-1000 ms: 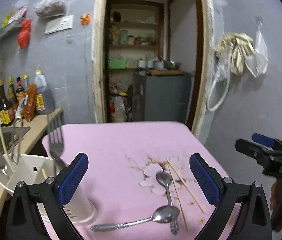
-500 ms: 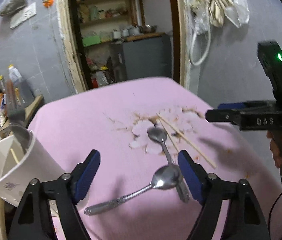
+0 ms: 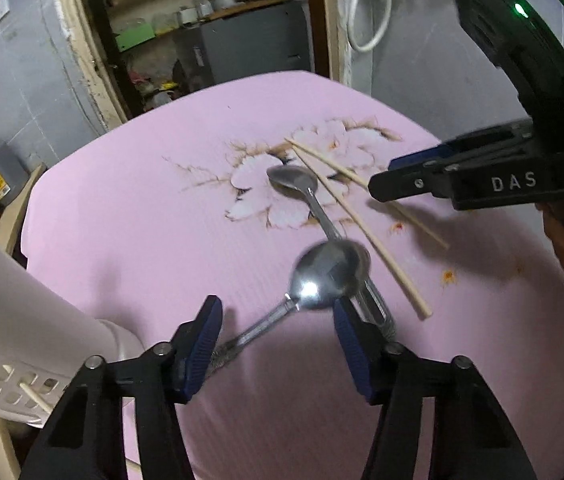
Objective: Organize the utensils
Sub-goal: 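Grasp a metal spoon with the left tool while the right tool grasps a wooden chopstick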
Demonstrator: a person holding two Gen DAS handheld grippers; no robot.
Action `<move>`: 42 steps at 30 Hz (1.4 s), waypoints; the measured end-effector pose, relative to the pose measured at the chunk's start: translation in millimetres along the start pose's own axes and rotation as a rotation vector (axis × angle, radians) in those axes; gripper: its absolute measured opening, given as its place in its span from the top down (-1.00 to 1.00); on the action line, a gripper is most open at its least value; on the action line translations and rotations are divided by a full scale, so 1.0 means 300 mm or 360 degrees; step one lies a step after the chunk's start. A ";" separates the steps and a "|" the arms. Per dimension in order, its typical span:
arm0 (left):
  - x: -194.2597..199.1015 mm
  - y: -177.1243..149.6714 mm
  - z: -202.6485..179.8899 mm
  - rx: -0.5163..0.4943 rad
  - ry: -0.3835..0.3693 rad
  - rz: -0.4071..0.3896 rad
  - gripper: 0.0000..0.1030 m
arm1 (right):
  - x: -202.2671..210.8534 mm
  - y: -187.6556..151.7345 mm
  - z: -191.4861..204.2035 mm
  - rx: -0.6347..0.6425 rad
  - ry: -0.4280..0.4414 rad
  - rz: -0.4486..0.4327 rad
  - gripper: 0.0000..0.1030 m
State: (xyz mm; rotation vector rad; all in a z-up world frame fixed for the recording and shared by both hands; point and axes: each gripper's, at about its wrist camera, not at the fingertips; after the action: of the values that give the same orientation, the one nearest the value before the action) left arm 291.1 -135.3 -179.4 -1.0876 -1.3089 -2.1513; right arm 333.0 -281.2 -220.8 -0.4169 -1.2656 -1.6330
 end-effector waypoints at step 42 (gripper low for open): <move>-0.150 0.080 0.190 0.0723 -0.0395 0.0438 0.94 | -0.106 0.109 -0.056 -0.0223 0.0023 0.0301 0.89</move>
State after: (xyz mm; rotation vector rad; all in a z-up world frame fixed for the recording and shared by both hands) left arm 358.5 -99.9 -186.1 -1.2734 -1.5512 -1.4610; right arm 379.9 -279.3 -233.9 -0.5917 -1.0703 -1.5651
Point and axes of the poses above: each gripper's, at about its wrist camera, not at the fingertips, and x roughly against the way its jaws point, z to its left, y to its top, and after that the axes turned 8 degrees about y, right-handed
